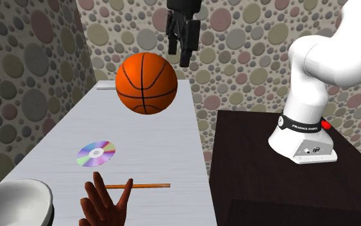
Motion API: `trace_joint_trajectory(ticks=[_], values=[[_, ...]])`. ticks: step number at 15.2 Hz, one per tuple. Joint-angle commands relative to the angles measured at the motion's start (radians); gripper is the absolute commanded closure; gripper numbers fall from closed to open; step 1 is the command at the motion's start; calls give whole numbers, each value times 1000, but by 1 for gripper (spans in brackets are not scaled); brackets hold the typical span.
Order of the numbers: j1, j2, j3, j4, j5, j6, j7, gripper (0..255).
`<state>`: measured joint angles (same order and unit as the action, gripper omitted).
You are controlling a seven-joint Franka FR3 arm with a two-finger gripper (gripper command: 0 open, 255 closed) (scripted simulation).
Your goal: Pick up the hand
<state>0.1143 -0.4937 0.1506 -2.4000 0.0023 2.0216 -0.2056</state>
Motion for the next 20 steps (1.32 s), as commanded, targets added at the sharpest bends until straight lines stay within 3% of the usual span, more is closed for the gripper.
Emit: trace_joint_trajectory(ticks=[1, 11, 20], values=[[23, 50, 21, 10, 7, 52, -15, 0], [111, 313, 114, 123, -7, 257, -97, 0], [186, 541, 199, 258, -82, 388, -143, 0]])
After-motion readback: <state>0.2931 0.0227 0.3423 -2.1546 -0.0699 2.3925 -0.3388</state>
